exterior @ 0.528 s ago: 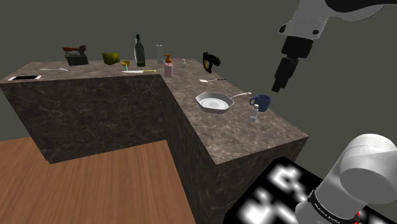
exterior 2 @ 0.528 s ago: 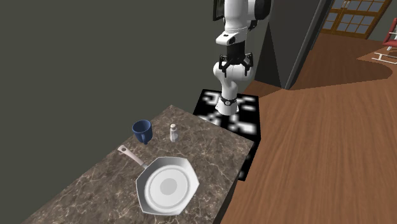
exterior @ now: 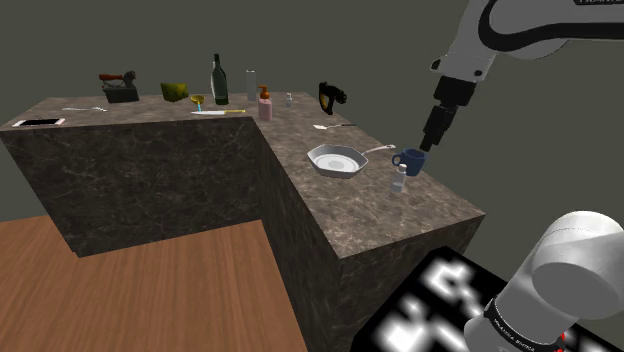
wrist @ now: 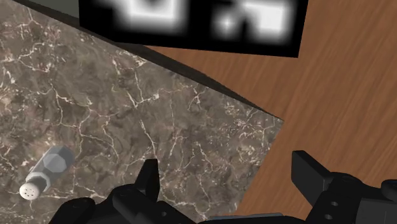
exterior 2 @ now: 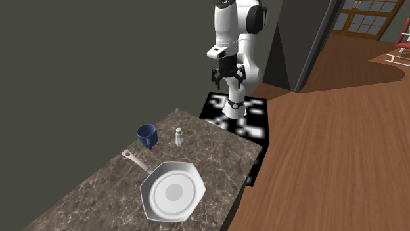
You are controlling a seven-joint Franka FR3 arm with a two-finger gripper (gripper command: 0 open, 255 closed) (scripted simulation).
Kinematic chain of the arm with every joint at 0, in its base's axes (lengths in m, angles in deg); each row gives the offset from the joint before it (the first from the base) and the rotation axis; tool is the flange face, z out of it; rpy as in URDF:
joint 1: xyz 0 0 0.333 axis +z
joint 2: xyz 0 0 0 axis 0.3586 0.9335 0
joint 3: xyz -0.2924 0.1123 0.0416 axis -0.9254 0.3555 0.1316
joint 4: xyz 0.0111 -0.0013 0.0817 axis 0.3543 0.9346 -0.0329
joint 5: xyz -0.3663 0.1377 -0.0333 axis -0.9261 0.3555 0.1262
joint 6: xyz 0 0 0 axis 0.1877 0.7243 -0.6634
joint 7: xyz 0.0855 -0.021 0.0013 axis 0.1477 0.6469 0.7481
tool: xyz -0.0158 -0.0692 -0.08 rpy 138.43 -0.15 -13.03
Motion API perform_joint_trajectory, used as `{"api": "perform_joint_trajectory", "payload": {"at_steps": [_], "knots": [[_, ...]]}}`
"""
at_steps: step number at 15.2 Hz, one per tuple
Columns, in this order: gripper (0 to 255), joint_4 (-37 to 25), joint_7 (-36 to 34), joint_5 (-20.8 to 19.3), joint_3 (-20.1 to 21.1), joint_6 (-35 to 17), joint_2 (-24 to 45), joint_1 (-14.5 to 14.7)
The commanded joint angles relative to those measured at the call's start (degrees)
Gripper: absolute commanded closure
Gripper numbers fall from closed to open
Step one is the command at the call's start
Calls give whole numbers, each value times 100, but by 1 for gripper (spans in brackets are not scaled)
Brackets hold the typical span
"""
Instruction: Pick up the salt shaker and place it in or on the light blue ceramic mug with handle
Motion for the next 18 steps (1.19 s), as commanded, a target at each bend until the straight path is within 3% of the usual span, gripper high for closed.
{"api": "perform_joint_trajectory", "payload": {"at_steps": [1, 10, 18], "knots": [[0, 77, 208, -95, -170, -319, 214, -49], [0, 22, 1204, -308, -1019, -1635, 1489, -203], [0, -551, 2252, 57, -1765, -2604, 3012, -185]]}}
